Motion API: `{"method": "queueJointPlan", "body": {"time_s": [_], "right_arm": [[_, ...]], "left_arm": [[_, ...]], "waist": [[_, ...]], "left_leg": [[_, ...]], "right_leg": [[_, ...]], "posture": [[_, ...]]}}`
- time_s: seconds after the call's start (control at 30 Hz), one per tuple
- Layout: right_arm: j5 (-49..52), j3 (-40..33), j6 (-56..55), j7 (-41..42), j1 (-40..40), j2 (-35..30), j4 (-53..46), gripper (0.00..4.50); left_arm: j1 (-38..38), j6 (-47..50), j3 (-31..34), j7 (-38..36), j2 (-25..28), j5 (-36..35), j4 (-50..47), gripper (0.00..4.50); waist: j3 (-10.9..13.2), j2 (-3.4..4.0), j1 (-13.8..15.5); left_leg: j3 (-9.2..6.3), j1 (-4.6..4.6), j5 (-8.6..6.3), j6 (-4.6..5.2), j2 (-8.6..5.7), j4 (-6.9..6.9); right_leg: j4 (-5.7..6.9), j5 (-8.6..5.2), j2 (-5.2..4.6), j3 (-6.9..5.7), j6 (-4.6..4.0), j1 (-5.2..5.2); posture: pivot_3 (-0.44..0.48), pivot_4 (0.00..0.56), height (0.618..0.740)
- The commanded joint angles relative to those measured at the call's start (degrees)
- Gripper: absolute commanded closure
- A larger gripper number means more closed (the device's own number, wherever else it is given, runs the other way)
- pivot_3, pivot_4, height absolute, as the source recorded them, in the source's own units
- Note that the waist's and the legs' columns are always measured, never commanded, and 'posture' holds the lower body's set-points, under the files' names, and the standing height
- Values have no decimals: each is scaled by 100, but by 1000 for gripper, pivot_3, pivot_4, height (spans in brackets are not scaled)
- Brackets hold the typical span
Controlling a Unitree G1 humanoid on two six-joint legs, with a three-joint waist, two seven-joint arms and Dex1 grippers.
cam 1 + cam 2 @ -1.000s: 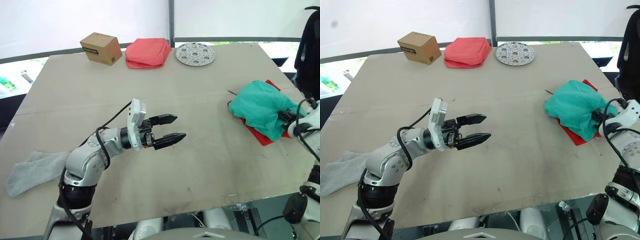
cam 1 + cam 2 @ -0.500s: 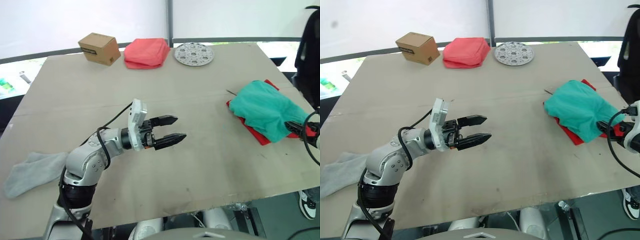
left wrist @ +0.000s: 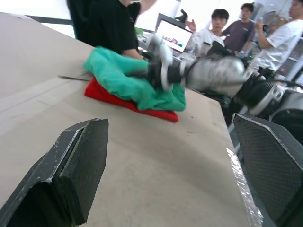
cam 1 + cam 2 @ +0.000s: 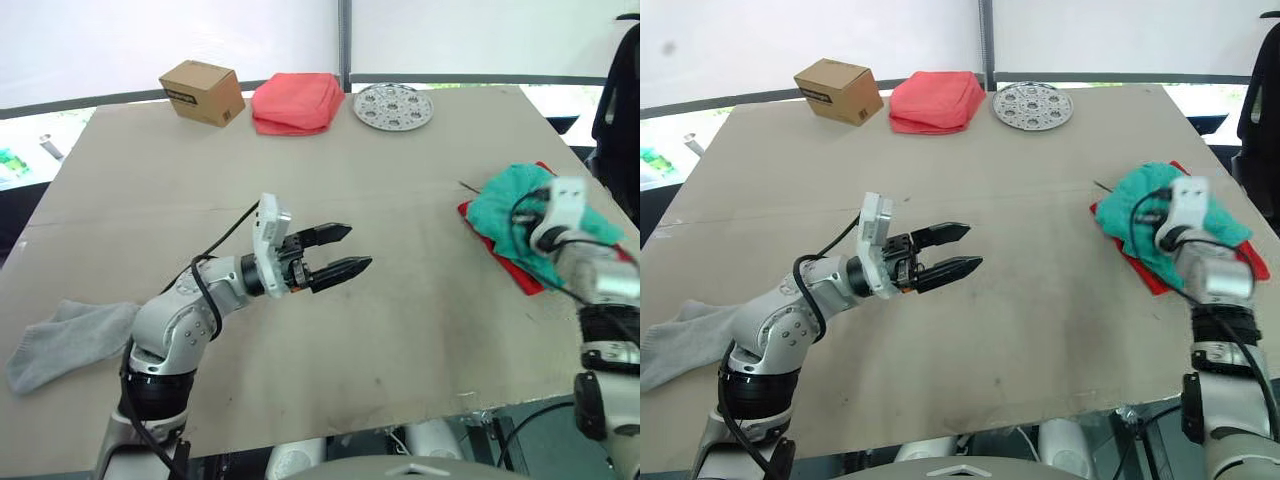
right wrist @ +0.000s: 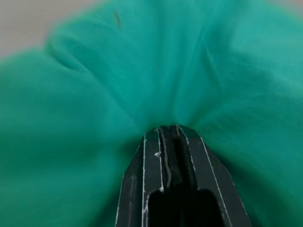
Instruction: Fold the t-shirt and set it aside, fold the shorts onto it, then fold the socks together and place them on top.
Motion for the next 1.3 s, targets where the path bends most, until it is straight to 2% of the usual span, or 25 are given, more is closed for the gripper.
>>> {"method": "queueJointPlan", "body": {"time_s": [0.03, 0.1, 0.13, 0.2, 0.27, 0.33, 0.37, 0.5, 0.67, 0.77, 0.87, 0.97, 1.07, 1.17, 1.3], "right_arm": [[-70, -132, -253, 110, 262, 33, -167, 4459], [58, -301, -351, 137, 488, 65, -947, 4459], [113, -367, -353, 234, 808, -12, -1727, 4459], [316, -443, -226, 465, 1373, -85, -3036, 3901], [500, -513, -1, 557, 1694, -94, -3799, 3244], [702, -466, 144, 858, 1915, -208, -4381, 2179], [952, -377, 247, 1172, 1983, -289, -4751, 1889], [1843, 161, 814, 2084, 1725, -427, -5706, 146], [2355, 973, 1010, 3138, 1176, -485, -6096, 57], [2320, 1348, 922, 3372, 819, -308, -6027, 57], [2152, 1669, 746, 3713, 687, -299, -5955, 57], [2292, 1691, 666, 4009, 711, -270, -5899, 57], [2258, 1762, 552, 4286, 768, -304, -5789, 57], [2038, 1828, 376, 4400, 848, -342, -5718, 57], [2003, 1697, 362, 4343, 957, -361, -5766, 57]], "left_arm": [[67, -109, 14, -43, 66, -56, -391, 0], [77, -132, -3, -108, 114, -60, -427, 0], [60, -153, -47, -138, 124, -33, -436, 0], [55, -189, -32, -193, 171, -6, -380, 0], [82, -203, 39, -214, 227, -9, -323, 0], [166, -147, 207, -76, 250, -78, -294, 0], [297, -128, 392, 76, 282, -85, -291, 0], [1007, -22, 1362, 884, 418, -45, -353, 0], [2198, -205, 2942, 1932, 503, 417, -718, 0], [3160, -319, 3717, 2021, 583, 763, -964, 0], [3981, -465, 4206, 1991, 621, 1116, -1082, 0], [4555, -720, 4329, 1864, 636, 1514, -996, 0], [4768, -967, 4191, 1860, 617, 1899, -821, 0], [4720, -1182, 3870, 1842, 637, 2254, -492, 0], [4358, -1443, 3124, 1798, 769, 2786, 320, 0]], "waist": [[-3, -5, -6], [-1, -3, 12], [1, 1, 23], [11, 21, 37], [14, 28, 8], [14, 27, -40], [14, 27, -45], [17, 23, -130], [19, 13, -96], [19, 0, -73], [21, 0, 0], [20, -2, 79], [17, -7, 142], [16, -5, 140], [16, -2, 133]], "left_leg": [[-1, 6, -1, 1, 0, 2], [-2, 15, -2, 2, -2, 2], [-11, 18, -2, 3, -2, 3], [-17, 16, -2, 3, -3, 3], [-11, 19, -2, 3, -4, 3], [-7, 24, -2, 4, -3, 3], [-4, 29, -2, 4, -3, 3], [-6, 39, -3, 5, 11, -2], [-26, 31, -4, 4, 32, -4], [-21, 30, -4, 2, 30, -4], [-16, 28, -5, 0, 26, -4], [-21, 22, -5, -1, 12, -4], [-19, 18, -5, -1, 3, -2], [-20, 15, -12, -13, 4, -2], [-20, 8, -6, -2, 5, -11]], "right_leg": [[1, 1, -2, 1, -1, 8], [2, -1, -7, 0, -4, 17], [2, -10, -8, -6, -19, 22], [6, -12, -9, -9, -19, 22], [9, -11, -8, -1, -15, 21], [10, -10, -6, 3, -13, 22], [10, -10, -4, 8, -13, 23], [11, -11, 7, 14, -14, 23], [10, -13, 8, -13, -17, 20], [6, -15, -4, -14, -22, 19], [3, -16, -46, -22, -26, 9], [5, -18, -77, -35, -30, 5], [4, -18, -103, -35, -31, 4], [4, -18, -114, -44, -32, -1], [4, -15, -115, -53, -37, -12]], "posture": [[0, 150, 740], [0, 150, 740], [0, 150, 740], [0, 150, 740], [0, 150, 740], [0, 150, 740], [0, 150, 740], [0, 150, 740], [0, 150, 740], [0, 150, 740], [0, 150, 740], [0, 150, 740], [0, 150, 740], [0, 150, 740], [0, 150, 740]]}}
